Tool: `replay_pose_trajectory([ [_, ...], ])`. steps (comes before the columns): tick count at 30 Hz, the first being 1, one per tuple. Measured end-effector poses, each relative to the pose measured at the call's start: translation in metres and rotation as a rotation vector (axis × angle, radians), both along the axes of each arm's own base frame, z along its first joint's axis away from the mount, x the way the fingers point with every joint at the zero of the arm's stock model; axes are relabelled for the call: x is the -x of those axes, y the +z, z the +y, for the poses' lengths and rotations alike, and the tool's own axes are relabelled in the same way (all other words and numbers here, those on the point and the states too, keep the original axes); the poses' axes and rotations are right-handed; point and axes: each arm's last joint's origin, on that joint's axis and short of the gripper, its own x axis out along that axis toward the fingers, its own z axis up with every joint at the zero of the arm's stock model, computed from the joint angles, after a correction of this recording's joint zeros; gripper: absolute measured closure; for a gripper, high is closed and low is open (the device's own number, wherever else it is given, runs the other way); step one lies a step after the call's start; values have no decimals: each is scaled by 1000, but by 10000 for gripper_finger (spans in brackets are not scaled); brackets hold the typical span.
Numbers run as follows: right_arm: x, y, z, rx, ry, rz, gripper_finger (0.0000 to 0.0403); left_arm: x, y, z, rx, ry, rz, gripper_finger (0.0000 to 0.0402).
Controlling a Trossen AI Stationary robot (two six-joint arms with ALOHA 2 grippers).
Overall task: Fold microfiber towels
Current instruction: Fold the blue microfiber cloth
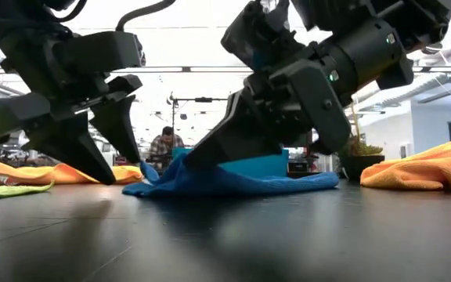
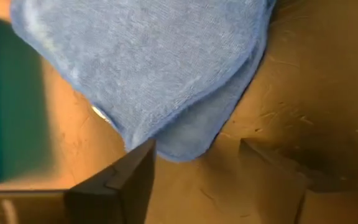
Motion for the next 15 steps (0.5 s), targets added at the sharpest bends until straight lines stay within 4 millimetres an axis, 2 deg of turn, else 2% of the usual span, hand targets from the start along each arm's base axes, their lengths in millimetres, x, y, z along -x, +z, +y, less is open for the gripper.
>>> replay_pose_trajectory([
  [7, 2, 9, -1, -13, -12, 4, 402, 3, 2, -7, -97, 20, -69, 118],
  [15, 5, 20, -3, -8, -66, -2, 402, -2, 4, -11, -10, 22, -131, 115],
])
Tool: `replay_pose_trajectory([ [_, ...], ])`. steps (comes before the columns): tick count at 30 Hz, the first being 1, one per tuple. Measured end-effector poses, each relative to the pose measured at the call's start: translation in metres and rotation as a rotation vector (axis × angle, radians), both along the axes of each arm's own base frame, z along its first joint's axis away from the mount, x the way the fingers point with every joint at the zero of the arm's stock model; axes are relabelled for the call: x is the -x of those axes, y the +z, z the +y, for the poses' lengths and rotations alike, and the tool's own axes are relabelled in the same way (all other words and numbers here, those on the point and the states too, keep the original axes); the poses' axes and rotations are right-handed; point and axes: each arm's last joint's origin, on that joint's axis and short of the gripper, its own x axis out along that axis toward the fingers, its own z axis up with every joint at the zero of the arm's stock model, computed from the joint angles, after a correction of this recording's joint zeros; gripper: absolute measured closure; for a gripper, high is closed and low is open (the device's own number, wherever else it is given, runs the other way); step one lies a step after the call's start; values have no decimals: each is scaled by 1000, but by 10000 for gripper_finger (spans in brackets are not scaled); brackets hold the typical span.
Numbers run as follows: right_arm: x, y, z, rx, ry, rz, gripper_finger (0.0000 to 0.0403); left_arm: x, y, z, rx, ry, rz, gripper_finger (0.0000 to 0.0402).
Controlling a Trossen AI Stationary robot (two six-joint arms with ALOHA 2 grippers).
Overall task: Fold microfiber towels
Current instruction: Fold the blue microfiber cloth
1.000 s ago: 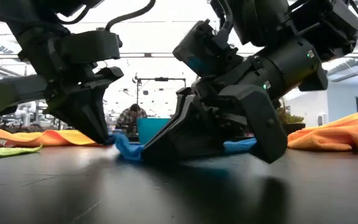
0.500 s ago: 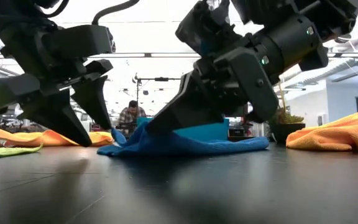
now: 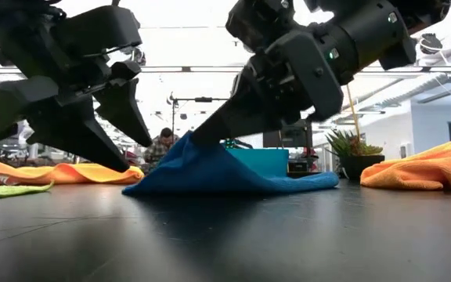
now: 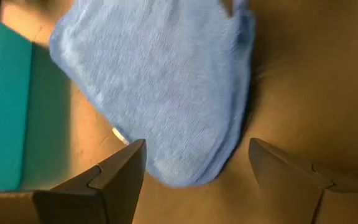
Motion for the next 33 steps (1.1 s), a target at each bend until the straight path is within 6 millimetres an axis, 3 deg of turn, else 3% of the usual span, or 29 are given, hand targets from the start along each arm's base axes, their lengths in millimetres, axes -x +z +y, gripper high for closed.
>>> replay_pose_trajectory([
  [9, 13, 15, -6, -20, -32, -36, 402, -3, -10, 2, -17, 4, 21, 114],
  [14, 23, 17, -10, -48, -51, -46, 403, -12, -27, 2, -31, 2, 27, 115],
  [22, 36, 17, -15, -76, -69, -52, 403, -17, -30, 0, -50, 6, -25, 122],
  [27, 38, 16, -16, -77, -84, -60, 403, -18, -31, 0, -27, 0, -17, 186],
  [33, 38, 16, -15, -89, -84, -60, 403, -18, -32, -1, 9, -22, 0, 323],
])
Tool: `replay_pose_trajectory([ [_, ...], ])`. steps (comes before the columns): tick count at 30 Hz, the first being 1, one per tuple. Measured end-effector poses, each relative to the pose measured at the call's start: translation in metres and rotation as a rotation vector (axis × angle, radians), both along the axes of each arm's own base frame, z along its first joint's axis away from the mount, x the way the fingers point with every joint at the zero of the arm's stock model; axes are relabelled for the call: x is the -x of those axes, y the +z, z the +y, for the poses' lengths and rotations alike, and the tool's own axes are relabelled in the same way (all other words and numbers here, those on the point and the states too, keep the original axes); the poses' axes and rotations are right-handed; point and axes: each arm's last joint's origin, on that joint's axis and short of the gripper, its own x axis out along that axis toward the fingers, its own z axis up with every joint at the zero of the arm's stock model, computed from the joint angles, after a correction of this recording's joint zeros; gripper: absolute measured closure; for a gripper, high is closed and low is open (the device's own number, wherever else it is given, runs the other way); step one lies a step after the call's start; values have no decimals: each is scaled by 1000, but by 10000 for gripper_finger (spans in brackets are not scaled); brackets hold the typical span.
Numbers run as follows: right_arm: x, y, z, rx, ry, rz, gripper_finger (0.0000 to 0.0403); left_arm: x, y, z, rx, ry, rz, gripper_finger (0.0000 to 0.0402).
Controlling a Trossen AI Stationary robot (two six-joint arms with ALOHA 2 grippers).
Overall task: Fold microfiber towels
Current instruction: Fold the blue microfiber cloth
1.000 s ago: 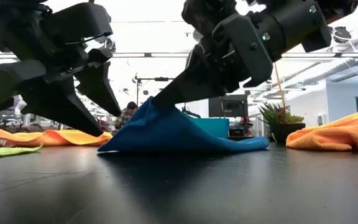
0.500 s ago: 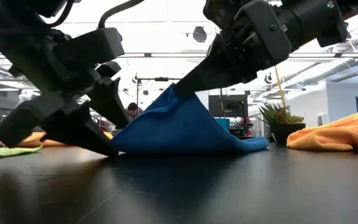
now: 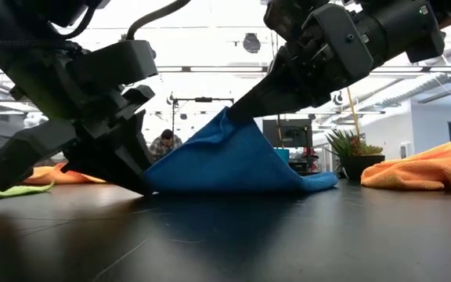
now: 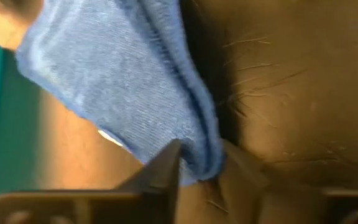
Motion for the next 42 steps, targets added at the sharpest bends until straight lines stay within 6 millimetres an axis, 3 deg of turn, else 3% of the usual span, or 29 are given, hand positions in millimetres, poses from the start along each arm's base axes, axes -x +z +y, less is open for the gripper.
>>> replay_pose_trajectory([
  [2, 1, 0, 2, -4, 5, 2, 403, 0, 0, -1, 24, -13, 5, 374],
  [4, 3, 0, 7, -12, 27, 3, 403, -1, 0, -2, 52, -19, 3, 389],
  [12, 16, -4, 34, -129, 157, 67, 403, -7, 16, -26, 185, -85, -9, 395],
  [22, 47, -7, 84, -216, 357, 158, 403, -16, 57, -69, 289, -210, -52, 398],
  [30, 63, 0, 106, -242, 398, 117, 403, -24, 94, -92, 328, -288, -95, 399],
  [35, 74, 7, 106, -83, 301, 73, 403, -30, 82, -80, 263, -272, -11, 399],
  [42, 94, 3, 69, -87, 77, 35, 403, -47, 69, -46, 219, -216, 74, 397],
])
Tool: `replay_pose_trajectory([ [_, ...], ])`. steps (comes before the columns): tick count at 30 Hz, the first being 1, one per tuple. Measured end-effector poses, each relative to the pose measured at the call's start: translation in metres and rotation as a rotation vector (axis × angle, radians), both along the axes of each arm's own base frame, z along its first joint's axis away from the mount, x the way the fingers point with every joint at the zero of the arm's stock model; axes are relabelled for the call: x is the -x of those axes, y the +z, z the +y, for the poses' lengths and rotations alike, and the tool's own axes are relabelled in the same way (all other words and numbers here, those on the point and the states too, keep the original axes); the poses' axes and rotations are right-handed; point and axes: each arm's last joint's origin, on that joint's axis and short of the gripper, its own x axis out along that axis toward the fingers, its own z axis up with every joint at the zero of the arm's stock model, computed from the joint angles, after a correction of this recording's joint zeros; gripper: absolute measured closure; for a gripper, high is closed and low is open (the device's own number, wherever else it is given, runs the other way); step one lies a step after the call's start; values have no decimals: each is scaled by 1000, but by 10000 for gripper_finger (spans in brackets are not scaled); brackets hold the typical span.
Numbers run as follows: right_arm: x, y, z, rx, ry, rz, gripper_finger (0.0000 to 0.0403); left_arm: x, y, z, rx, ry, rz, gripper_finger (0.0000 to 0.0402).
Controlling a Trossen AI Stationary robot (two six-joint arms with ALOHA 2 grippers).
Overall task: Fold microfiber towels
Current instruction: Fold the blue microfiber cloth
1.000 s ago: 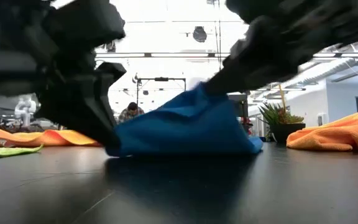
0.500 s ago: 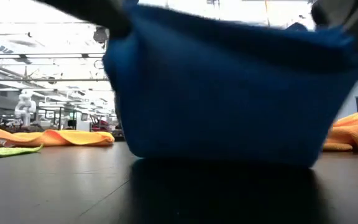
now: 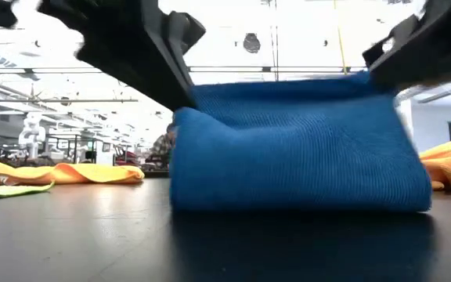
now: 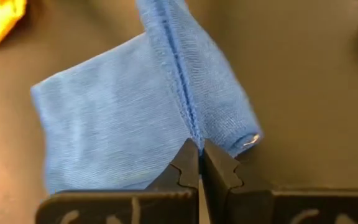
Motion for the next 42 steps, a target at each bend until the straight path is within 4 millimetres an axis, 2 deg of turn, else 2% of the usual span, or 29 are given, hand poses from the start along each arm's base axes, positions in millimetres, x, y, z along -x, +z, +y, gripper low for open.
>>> replay_pose_trajectory([
  [4, 6, -9, -27, -35, -109, -2, 403, -10, -1, 22, -56, 6, 6, 398],
  [9, 3, -21, -56, -63, -182, -5, 403, -18, -6, 55, -82, 72, 78, 395],
  [14, -2, -27, -75, -55, -230, 17, 403, -21, -11, 78, -67, 110, 125, 398],
  [19, -4, -29, -86, -33, -261, 27, 403, -25, -19, 94, -67, 140, 142, 391],
  [25, -6, -30, -95, -27, -292, 20, 402, -27, -28, 105, -58, 147, 164, 397],
  [32, -9, -30, -104, -7, -323, 23, 394, -29, -29, 108, -63, 142, 158, 398],
  [42, -12, -29, -111, -5, -352, 12, 338, -29, -30, 110, -51, 165, 164, 396],
])
